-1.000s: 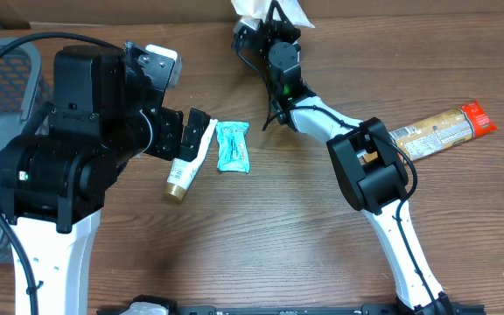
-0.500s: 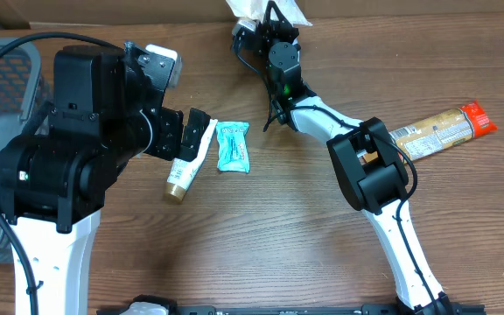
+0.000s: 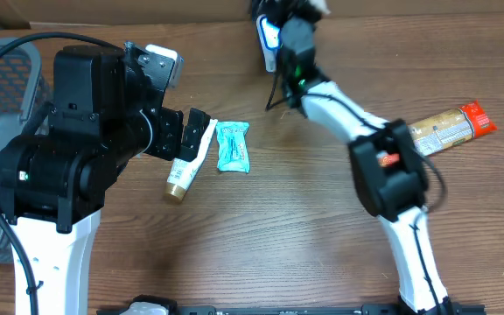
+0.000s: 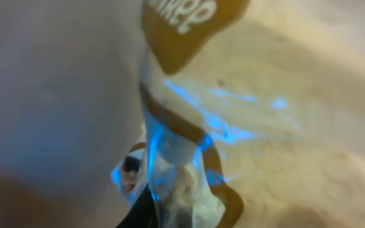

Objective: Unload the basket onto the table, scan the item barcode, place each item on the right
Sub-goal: 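Lift the Pantree bag and hold it before the white scanner, then carry the Pantree bag right and drop it beside the spaghetti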

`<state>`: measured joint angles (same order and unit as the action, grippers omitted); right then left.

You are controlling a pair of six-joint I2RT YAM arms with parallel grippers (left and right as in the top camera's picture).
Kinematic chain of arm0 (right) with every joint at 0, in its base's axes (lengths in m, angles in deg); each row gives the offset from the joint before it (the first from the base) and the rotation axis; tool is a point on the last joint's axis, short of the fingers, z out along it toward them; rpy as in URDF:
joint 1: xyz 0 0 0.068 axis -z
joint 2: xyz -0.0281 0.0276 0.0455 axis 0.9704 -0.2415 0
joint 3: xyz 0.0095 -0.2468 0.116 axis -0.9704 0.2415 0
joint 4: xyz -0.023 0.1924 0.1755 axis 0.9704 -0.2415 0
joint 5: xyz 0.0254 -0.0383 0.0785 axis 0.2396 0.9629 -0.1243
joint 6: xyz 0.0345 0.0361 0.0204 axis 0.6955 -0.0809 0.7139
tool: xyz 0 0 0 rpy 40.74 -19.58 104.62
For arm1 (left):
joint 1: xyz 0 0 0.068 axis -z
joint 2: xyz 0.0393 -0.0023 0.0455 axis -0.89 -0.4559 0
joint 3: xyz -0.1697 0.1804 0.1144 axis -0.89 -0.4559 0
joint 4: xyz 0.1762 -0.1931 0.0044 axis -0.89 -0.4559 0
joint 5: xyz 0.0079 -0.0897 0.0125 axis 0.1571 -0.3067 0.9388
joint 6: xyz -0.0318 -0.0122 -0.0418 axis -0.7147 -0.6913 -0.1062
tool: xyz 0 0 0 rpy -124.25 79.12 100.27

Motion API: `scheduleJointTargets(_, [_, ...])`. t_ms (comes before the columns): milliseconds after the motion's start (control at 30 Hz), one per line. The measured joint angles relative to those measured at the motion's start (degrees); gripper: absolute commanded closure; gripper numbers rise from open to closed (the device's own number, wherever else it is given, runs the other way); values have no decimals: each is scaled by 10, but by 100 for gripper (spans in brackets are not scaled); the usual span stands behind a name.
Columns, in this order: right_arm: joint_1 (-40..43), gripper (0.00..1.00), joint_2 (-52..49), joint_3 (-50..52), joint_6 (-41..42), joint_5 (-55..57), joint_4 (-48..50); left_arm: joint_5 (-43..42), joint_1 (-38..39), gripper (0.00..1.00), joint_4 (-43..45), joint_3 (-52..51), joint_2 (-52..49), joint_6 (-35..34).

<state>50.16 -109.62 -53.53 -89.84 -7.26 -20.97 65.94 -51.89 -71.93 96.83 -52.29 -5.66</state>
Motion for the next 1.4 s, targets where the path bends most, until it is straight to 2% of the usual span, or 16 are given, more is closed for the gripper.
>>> scheduleJointTargets(100, [7,96,83,-3,70,27,-153,0,0,0,0,0,0,0])
scheduleJointTargets(200, [10,96,178,-5,184,33,-326,0,0,0,0,0,0,0])
scheduleJointTargets(233, [10,96,192,-7,207,31,-355,0,0,0,0,0,0,0])
scheduleJointTargets(433, [29,96,335,-10,476,-61,-644,0,0,0,0,0,0,0])
scheduleJointTargets(467, [37,96,347,-9,500,-74,-666,0,0,0,0,0,0,0])
scheduleJointTargets(633, [163,96,431,-10,682,-195,-835,0,0,0,0,0,0,0])
scheduleJointTargets(767, [281,96,445,-8,764,-309,-930,0,0,0,0,0,0,0])
scheduleJointTargets(900, [353,96,432,47,795,-416,-944,0,0,0,0,0,0,0])
scheduleJointTargets(1067, [405,96,406,183,800,-495,-862,0,0,1,0,0,0,0])
scheduleJointTargets(1233, [440,96,387,319,805,-526,-786,0,0,0,0,0,0,0])
scheduleJointTargets(1367, [465,95,386,383,806,-528,-760,0,0,1,0,0,0,0])
scheduleJointTargets(1400, [469,90,386,390,806,-525,-761,0,0,0,0,0,0,0])
